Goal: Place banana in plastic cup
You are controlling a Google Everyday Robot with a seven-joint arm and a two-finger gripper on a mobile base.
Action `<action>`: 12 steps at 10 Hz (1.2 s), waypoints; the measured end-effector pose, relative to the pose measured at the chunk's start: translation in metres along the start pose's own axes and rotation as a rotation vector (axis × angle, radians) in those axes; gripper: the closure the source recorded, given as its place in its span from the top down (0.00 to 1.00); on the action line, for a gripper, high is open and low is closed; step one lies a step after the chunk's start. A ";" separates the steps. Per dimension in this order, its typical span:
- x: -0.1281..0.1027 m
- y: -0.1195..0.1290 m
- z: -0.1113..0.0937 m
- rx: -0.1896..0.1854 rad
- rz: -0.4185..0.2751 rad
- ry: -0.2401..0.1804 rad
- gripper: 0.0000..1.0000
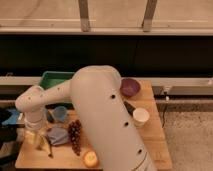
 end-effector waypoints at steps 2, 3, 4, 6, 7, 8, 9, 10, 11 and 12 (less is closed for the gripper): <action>-0.001 0.000 0.000 0.003 0.000 0.001 0.33; -0.002 0.000 0.000 0.004 -0.002 0.001 0.21; -0.003 0.001 0.001 0.005 -0.005 0.001 0.10; -0.004 0.000 -0.001 0.014 -0.010 -0.001 0.00; -0.006 -0.001 -0.006 0.021 -0.012 -0.019 0.00; -0.007 -0.003 -0.015 0.030 -0.014 -0.050 0.00; -0.007 -0.007 -0.026 0.041 -0.013 -0.081 0.00; -0.008 -0.010 -0.044 0.059 -0.016 -0.126 0.00; -0.008 -0.013 -0.060 0.078 -0.019 -0.157 0.00; -0.008 -0.016 -0.074 0.097 -0.018 -0.177 0.00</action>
